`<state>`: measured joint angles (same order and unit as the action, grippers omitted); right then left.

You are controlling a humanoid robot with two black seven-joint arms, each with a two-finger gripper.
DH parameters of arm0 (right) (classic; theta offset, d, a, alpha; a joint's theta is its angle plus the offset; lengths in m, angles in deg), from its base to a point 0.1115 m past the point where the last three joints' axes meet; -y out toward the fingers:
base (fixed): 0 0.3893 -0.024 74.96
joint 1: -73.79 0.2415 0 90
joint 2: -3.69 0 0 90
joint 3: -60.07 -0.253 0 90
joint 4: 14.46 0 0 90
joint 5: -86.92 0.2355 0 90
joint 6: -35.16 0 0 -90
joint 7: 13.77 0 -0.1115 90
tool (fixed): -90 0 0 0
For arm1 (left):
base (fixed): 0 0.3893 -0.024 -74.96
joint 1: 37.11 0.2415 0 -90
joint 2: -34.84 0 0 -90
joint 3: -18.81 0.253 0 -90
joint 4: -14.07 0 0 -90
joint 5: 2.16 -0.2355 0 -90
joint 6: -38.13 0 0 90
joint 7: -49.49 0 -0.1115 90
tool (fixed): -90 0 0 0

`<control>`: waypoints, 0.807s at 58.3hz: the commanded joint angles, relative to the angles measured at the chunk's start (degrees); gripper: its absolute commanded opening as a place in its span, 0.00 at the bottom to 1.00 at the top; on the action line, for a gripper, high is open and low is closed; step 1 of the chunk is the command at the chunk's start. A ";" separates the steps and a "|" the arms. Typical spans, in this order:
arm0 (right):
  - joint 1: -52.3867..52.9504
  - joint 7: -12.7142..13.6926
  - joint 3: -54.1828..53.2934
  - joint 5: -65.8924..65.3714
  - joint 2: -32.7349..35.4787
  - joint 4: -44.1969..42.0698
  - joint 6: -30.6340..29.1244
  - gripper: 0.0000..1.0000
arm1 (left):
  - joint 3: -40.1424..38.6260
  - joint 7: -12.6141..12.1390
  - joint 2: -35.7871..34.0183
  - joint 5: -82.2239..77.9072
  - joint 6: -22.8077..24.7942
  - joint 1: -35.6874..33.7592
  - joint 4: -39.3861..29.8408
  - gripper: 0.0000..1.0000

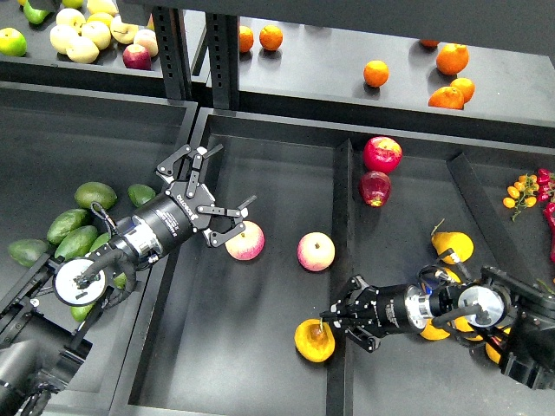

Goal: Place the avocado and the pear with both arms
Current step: 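Carry the pear into the pear bin and open the right gripper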

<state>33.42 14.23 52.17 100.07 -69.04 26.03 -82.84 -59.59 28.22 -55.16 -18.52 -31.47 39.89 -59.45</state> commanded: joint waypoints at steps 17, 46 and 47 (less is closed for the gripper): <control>1.78 0.00 8.75 6.09 14.80 5.29 0.00 0.02 | 0.08 -0.09 0.00 -0.08 0.00 0.00 0.05 0.99; -1.03 0.00 15.46 6.54 13.32 5.21 0.00 0.02 | 0.00 -0.09 0.00 -0.08 0.00 0.00 0.14 0.99; -1.12 0.00 15.46 6.54 13.32 5.21 0.00 0.02 | 0.00 -0.09 0.00 -0.08 0.00 0.00 0.14 0.99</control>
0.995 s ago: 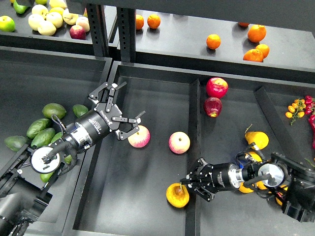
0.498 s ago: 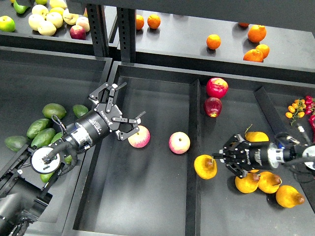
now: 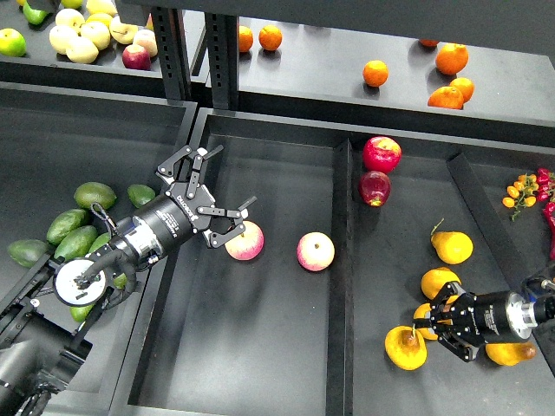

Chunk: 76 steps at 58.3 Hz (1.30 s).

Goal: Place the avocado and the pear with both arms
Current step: 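Carry the pear into the pear bin and open the right gripper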

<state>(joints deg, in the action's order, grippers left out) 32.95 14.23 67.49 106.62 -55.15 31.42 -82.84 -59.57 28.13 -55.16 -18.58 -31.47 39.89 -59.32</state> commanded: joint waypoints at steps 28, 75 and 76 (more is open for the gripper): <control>-4.60 0.00 -0.13 -0.45 -0.74 -0.35 0.00 0.06 | 0.06 0.00 0.00 -0.02 -0.09 0.17 -1.14 0.99; -6.44 0.00 -6.72 -2.12 2.24 1.05 0.00 0.83 | 0.15 0.09 0.00 -0.02 -0.09 0.08 -1.05 0.99; -6.53 0.00 -6.98 -2.12 2.33 1.05 0.00 0.84 | 0.15 0.09 0.00 -0.02 -0.09 0.08 -1.05 0.99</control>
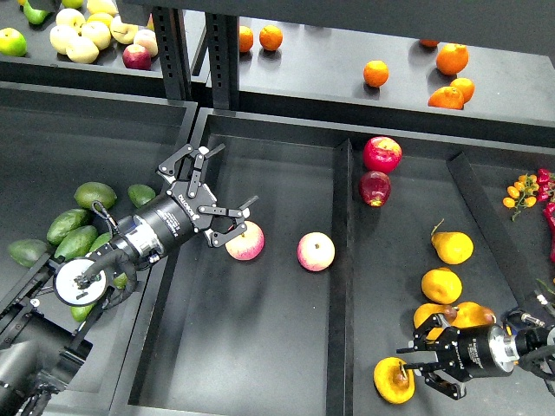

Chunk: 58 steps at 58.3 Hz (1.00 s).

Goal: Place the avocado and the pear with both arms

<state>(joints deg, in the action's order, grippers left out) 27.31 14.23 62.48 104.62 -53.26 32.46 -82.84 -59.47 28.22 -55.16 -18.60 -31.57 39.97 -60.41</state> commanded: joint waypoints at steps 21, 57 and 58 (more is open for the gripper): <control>-0.89 0.00 -9.26 0.24 3.52 0.53 0.00 0.99 | -0.03 0.00 0.00 0.00 0.00 0.09 -0.05 0.99; -6.16 0.00 -47.31 0.68 -8.96 -6.15 0.00 0.99 | -0.12 0.09 0.00 0.09 -0.17 0.44 -1.11 0.99; -6.34 0.00 -48.19 0.59 -9.74 -6.06 0.00 0.99 | -0.12 0.09 0.00 0.09 -0.17 0.44 -1.28 0.99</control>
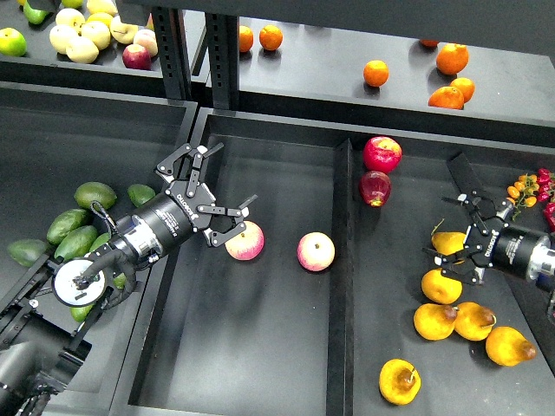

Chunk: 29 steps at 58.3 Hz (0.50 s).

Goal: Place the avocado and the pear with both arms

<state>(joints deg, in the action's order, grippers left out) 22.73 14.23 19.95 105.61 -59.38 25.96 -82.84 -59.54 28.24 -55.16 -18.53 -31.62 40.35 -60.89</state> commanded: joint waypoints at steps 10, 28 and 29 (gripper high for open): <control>-3.00 0.00 -12.79 -0.49 -8.38 3.17 0.00 0.99 | -0.14 0.95 0.00 0.02 -0.21 0.24 -1.06 0.99; -5.28 0.00 -29.13 -0.76 -25.08 -1.14 0.00 0.99 | -0.05 4.21 0.00 -0.07 -0.91 -0.20 -0.18 0.99; -5.28 0.00 -30.53 -1.02 -26.30 -1.66 0.00 0.99 | -0.05 4.21 0.00 -0.07 -1.00 -0.38 -0.10 0.99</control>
<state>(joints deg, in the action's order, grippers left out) 17.91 14.23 -3.57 105.01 -79.32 26.34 -82.84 -59.68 32.28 -55.16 -18.58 -32.45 40.54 -61.33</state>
